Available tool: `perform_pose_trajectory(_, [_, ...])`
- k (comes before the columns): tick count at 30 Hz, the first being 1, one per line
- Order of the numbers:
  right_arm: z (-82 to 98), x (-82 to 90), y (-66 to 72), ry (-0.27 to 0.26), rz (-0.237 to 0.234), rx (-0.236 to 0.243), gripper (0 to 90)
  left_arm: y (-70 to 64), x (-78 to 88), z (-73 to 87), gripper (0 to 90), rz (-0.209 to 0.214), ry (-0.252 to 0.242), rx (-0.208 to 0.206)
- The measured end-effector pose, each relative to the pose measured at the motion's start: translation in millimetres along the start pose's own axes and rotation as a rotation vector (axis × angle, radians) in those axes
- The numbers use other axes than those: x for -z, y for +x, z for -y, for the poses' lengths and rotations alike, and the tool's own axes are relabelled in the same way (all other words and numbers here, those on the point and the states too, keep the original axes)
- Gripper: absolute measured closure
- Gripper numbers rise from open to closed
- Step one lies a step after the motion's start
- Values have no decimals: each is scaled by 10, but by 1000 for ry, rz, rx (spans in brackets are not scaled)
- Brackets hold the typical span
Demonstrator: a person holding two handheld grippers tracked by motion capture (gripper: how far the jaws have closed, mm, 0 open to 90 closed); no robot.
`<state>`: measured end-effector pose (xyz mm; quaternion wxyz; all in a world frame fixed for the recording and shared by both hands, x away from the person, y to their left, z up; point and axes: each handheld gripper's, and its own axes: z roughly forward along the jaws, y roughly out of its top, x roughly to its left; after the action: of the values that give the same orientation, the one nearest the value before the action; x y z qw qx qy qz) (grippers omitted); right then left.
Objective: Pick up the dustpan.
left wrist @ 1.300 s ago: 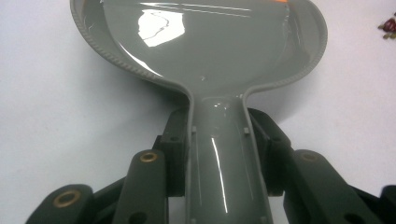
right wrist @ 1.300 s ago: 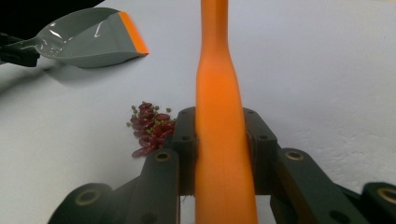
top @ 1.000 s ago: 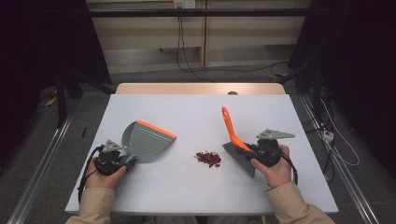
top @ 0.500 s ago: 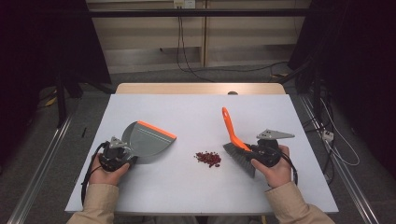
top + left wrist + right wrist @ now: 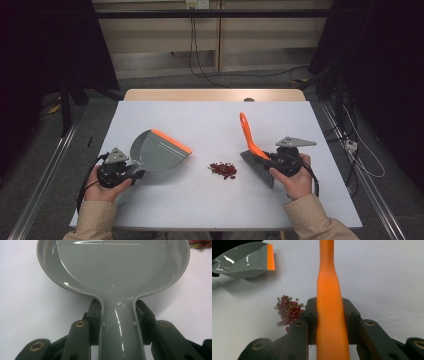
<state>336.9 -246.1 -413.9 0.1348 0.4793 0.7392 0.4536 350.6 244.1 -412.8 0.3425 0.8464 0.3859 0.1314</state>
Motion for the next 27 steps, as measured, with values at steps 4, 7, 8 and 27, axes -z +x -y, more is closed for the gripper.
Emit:
perform_pose_trajectory(4, [-19, 7, -40, 1, 14, -5, 712, -75, 32, -5, 638, 33, 6, -35])
perform_pose_trajectory(7, [-35, 1, -66, 2, 28, -8, 712, -115, 46, -6, 638, 61, 2, -48])
perform_pose_trajectory(8, [-38, -4, -73, 1, 31, -10, 712, -129, 52, -8, 638, 75, -1, -58])
perform_pose_trajectory(27, [-157, -227, -24, -2, 103, 8, 712, -364, -19, -26, 637, 207, 23, -169])
